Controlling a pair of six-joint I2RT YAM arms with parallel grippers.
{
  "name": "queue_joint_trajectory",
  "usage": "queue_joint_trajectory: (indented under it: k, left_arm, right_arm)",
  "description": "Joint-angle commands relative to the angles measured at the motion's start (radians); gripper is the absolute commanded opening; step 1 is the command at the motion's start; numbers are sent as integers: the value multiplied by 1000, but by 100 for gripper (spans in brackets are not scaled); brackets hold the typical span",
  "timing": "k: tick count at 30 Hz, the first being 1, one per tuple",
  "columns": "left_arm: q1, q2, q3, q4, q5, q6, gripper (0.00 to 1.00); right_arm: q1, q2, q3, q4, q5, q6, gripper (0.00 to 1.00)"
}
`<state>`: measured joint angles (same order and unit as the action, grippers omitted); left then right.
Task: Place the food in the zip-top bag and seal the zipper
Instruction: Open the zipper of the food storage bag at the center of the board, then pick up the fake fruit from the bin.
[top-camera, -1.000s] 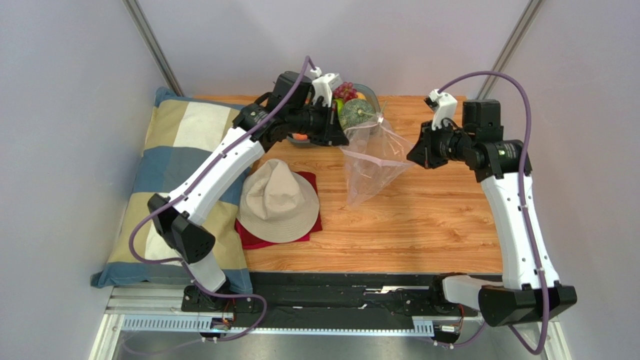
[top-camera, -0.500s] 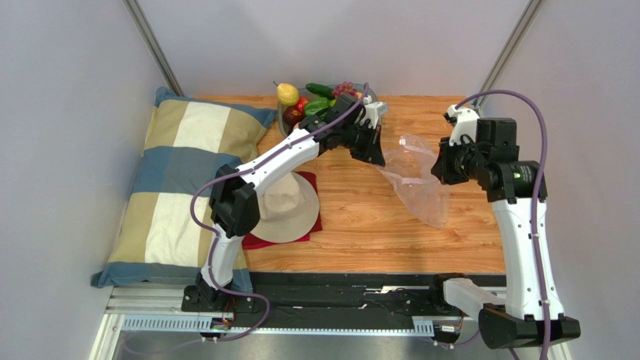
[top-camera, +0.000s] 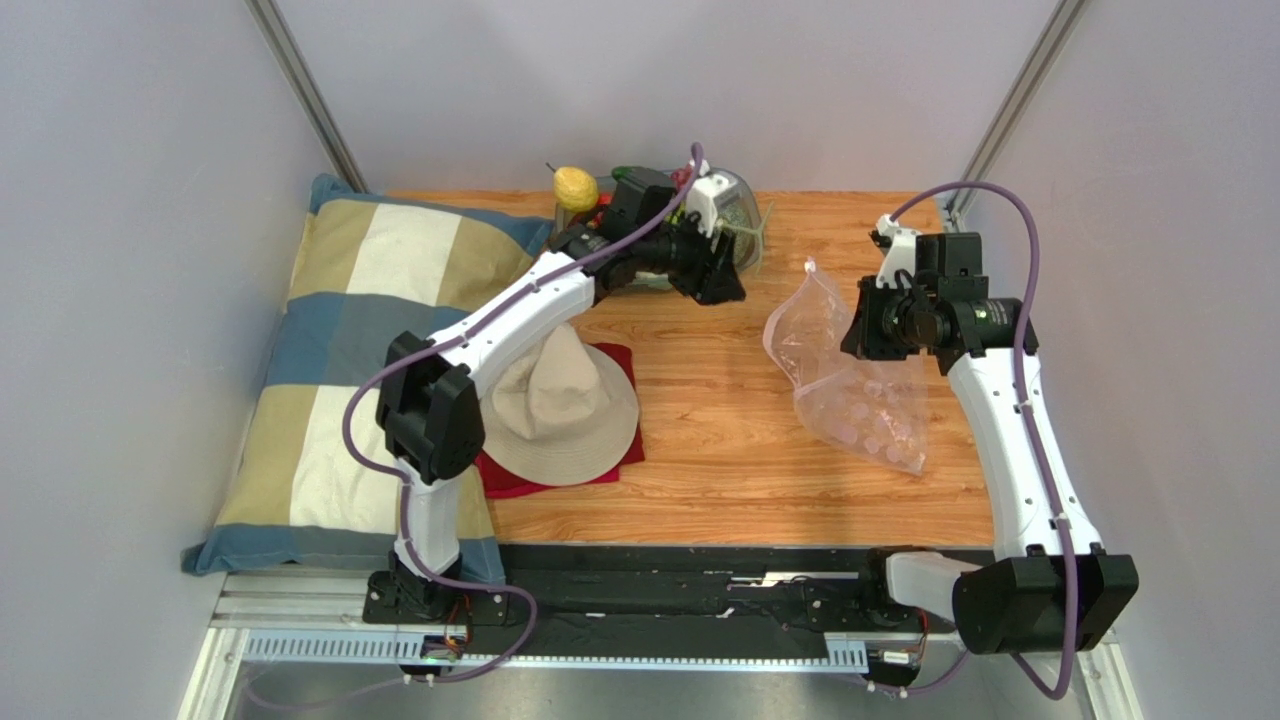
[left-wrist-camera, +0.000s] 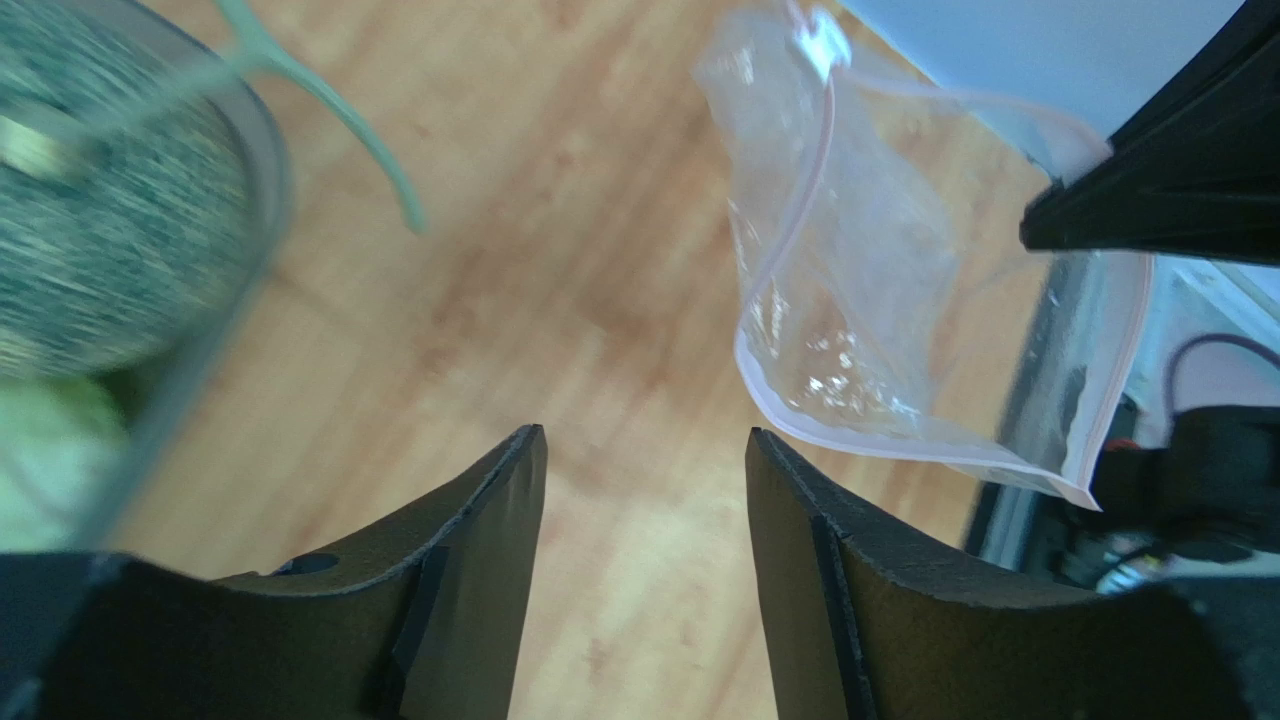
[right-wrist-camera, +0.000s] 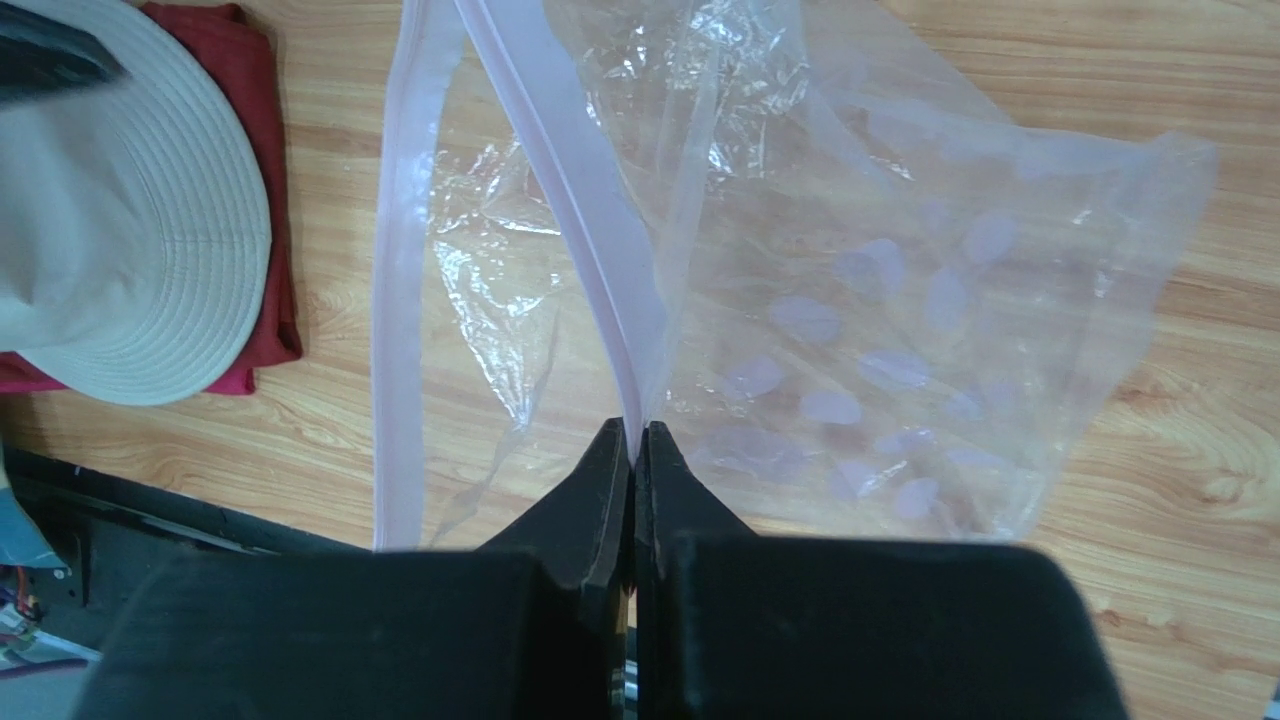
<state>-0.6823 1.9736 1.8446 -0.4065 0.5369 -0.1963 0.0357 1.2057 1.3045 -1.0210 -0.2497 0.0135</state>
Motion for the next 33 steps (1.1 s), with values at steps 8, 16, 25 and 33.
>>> queue_joint_trajectory:
  k: [8, 16, 25, 33]
  left_arm:
    - [32, 97, 227, 132, -51, 593, 67]
    - [32, 257, 292, 236, -182, 935, 63]
    - [29, 363, 329, 298, -198, 1180, 65]
    - [29, 424, 358, 353, -204, 1187, 54]
  right_arm:
    - [-28, 51, -39, 125, -109, 115, 0]
    - [-59, 68, -16, 118, -134, 121, 0]
    - [-69, 78, -10, 111, -148, 118, 0]
    - [-76, 80, -4, 102, -154, 112, 0]
